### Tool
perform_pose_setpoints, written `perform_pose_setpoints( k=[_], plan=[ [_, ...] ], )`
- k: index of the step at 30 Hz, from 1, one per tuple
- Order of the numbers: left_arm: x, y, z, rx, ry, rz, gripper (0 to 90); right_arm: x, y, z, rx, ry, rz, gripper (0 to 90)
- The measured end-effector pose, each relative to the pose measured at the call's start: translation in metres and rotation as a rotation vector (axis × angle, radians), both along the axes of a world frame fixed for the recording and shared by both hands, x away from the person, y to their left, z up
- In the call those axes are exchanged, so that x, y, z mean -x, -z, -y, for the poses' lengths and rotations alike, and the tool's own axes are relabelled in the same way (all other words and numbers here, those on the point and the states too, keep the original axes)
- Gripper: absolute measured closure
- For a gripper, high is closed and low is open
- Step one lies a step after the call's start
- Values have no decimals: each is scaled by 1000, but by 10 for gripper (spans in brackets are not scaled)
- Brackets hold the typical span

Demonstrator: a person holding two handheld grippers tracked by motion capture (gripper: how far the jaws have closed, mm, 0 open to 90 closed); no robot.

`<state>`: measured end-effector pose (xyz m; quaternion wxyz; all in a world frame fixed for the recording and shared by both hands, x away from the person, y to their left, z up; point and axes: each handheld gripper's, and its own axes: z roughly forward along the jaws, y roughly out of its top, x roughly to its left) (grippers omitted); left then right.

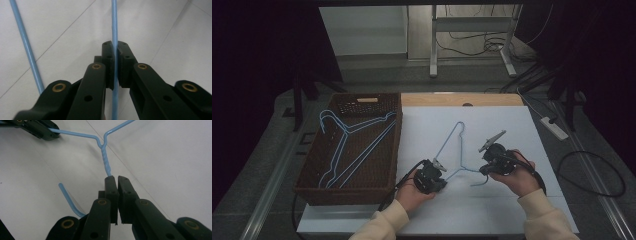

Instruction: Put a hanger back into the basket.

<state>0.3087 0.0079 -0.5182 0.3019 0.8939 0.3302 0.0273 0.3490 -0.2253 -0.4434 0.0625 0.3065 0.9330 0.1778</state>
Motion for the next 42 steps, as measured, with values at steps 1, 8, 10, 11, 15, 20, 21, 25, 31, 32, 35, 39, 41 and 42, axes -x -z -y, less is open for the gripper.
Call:
perform_pose_setpoints(
  k=[1, 8, 10, 11, 15, 20, 21, 25, 31, 32, 35, 39, 41, 42],
  plan=[
    [0, 0, 0, 1, -1, 1, 856, 0, 0, 2, -15, 3, 2, 865],
    [4, -5, -1, 18, -10, 37, 858, -1, -7, 19, -216, 73, 135, 503],
    [6, -8, -3, 26, -14, 52, 859, -1, -9, 26, -276, 112, 177, 443],
    [6, -9, -4, 26, -15, 56, 859, -1, -9, 31, -315, 133, 196, 417],
    [11, -16, -7, 50, -25, 85, 860, -1, -8, 48, -406, 199, 248, 392],
    [17, -27, -13, 90, -47, 121, 860, 2, 3, 69, -456, 268, 266, 390],
    [19, -30, -14, 98, -48, 127, 860, 3, 6, 72, -454, 273, 267, 390],
    [23, -39, -18, 120, -51, 143, 861, 9, 18, 78, -447, 273, 260, 391],
    [31, -59, -31, 180, -67, 176, 863, 17, 28, 79, -431, 240, 261, 389],
    [31, -64, -35, 201, -70, 178, 864, 18, 32, 79, -431, 236, 266, 385],
    [33, -72, -39, 225, -71, 192, 865, 19, 36, 78, -425, 231, 261, 383],
    [38, -85, -49, 260, -68, 218, 864, 21, 40, 75, -411, 212, 269, 383],
    [42, -94, -58, 281, -68, 239, 864, 23, 40, 75, -411, 201, 280, 383],
    [42, -94, -58, 281, -68, 239, 864, 23, 40, 75, -411, 201, 280, 383]
  ],
)
